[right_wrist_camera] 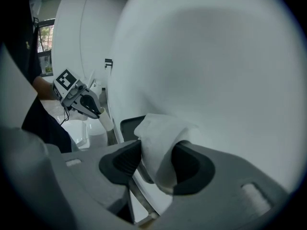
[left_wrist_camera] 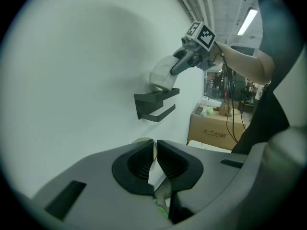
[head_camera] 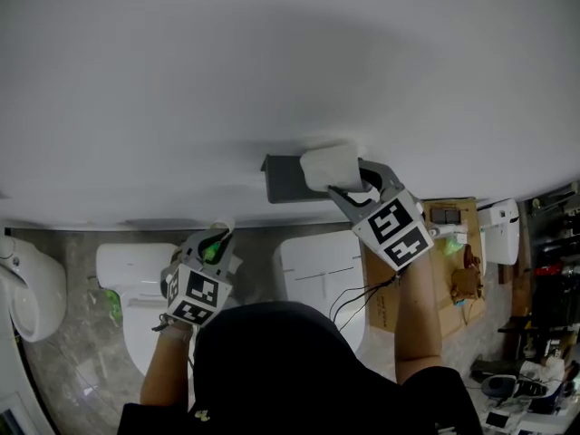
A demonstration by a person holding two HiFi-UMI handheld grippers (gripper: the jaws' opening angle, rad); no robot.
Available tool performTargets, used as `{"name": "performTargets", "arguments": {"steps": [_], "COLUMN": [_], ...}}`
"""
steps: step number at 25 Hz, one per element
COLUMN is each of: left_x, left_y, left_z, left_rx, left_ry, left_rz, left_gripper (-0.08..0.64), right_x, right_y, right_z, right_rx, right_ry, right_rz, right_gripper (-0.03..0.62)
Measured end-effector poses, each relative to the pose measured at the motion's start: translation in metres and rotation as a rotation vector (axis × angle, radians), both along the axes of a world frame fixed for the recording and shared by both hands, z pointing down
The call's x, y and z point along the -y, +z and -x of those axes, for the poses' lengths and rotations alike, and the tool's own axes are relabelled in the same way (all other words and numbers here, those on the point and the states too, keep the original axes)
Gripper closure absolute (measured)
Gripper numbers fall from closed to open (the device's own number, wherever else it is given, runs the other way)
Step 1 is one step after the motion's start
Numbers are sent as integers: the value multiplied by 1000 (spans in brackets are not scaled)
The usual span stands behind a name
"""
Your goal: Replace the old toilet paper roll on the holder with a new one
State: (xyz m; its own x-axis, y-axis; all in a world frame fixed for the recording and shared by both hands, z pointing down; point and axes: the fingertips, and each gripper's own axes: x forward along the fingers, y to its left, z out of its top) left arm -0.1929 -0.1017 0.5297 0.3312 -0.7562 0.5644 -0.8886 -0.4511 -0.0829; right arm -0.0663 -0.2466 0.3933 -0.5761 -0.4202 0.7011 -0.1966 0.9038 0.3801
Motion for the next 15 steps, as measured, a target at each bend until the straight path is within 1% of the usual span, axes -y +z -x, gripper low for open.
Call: {"name": "performTargets", "arguments": {"steps": [3, 8, 13, 15], "left_x": [2, 4, 3, 2], "left_y": [1, 6, 5, 5], "left_z": [0, 1, 3, 3], "left_rx": [-4, -13, -16, -16], "left_ry": [2, 0, 0, -1], "left_rz": [1, 5, 3, 1], "left_gripper": [525, 526, 526, 526], "right_x": [1, 2, 0, -1], "right_y": [0, 3, 3, -1], "right_z": [6, 15, 17, 20], "right_rx": [-44, -70, -118, -117], "right_ry": [-29, -55, -84, -98], "right_rz": [-3, -12, -34, -45], "right_gripper": [391, 382, 351, 334]}}
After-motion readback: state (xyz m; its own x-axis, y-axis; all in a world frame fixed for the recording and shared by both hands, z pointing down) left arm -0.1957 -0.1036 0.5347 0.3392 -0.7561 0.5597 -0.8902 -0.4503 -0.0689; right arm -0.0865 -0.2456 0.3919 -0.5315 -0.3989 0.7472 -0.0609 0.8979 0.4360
